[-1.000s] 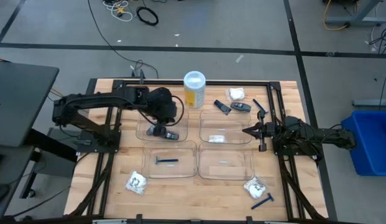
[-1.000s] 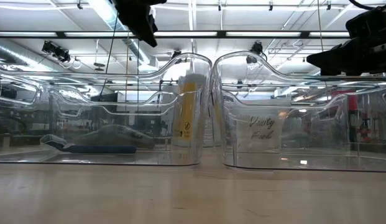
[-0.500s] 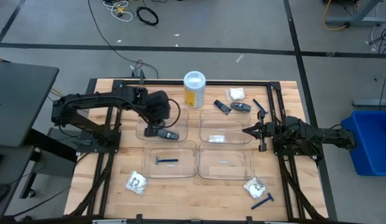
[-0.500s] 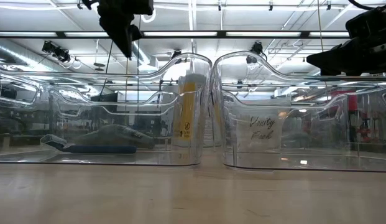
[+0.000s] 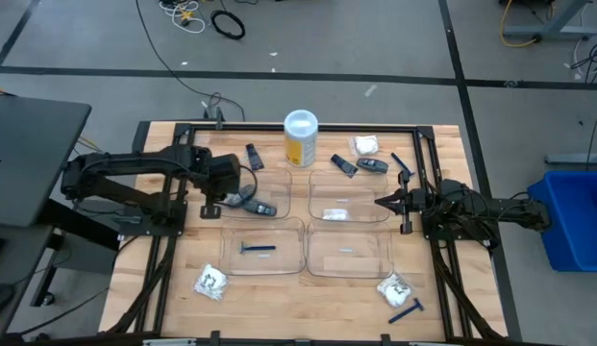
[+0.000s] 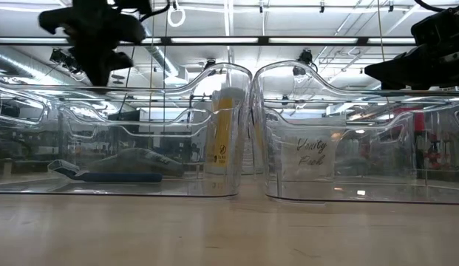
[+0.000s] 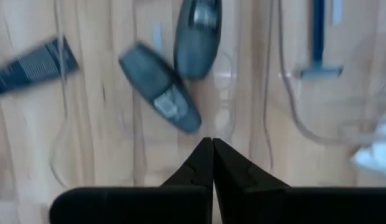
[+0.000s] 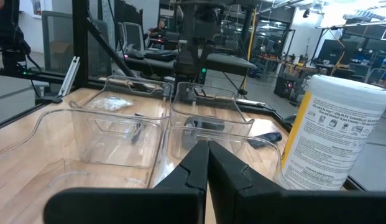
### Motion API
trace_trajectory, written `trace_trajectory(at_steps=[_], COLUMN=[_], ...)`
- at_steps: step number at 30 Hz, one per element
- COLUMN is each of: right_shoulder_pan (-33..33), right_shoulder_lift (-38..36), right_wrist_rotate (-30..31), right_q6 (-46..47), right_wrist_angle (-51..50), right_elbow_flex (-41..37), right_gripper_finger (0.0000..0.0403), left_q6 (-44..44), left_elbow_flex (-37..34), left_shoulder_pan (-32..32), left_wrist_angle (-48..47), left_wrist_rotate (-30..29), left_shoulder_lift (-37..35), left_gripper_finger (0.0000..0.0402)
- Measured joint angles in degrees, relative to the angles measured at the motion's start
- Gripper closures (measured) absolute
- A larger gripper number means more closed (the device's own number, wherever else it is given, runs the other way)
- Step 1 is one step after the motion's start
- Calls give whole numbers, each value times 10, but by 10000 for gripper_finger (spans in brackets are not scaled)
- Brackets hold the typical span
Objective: Pick & Place Travel size toiletries
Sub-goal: Adjust the top left transparent bin
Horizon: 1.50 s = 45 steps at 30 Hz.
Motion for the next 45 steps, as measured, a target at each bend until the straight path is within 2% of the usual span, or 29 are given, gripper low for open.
trace_trajectory(at_steps=[9, 18, 23, 37, 45], right_shoulder_pan=[0, 0, 0, 0, 0], right_shoulder_lift=[0, 0, 0, 0, 0], right_wrist_rotate=[0, 0, 0, 0, 0], right_q6=[0, 0, 0, 0, 0], right_wrist_angle=[0, 0, 0, 0, 0], right_elbow_flex=[0, 0, 0, 0, 0], right_gripper_finger=[390, 390, 390, 390, 390], left_q6=[12, 41, 71, 121, 140], left_elbow_flex=[-44, -103, -129, -164, -164], left_shoulder_pan=[42, 101, 121, 127, 127], left_wrist_angle=[-76, -90, -77, 43, 94], left_wrist_rotate=[-29, -33, -60, -60, -2], left_shoulder_lift=[-63, -74, -73, -70, -69], left_gripper_finger=[398, 398, 396, 396, 397])
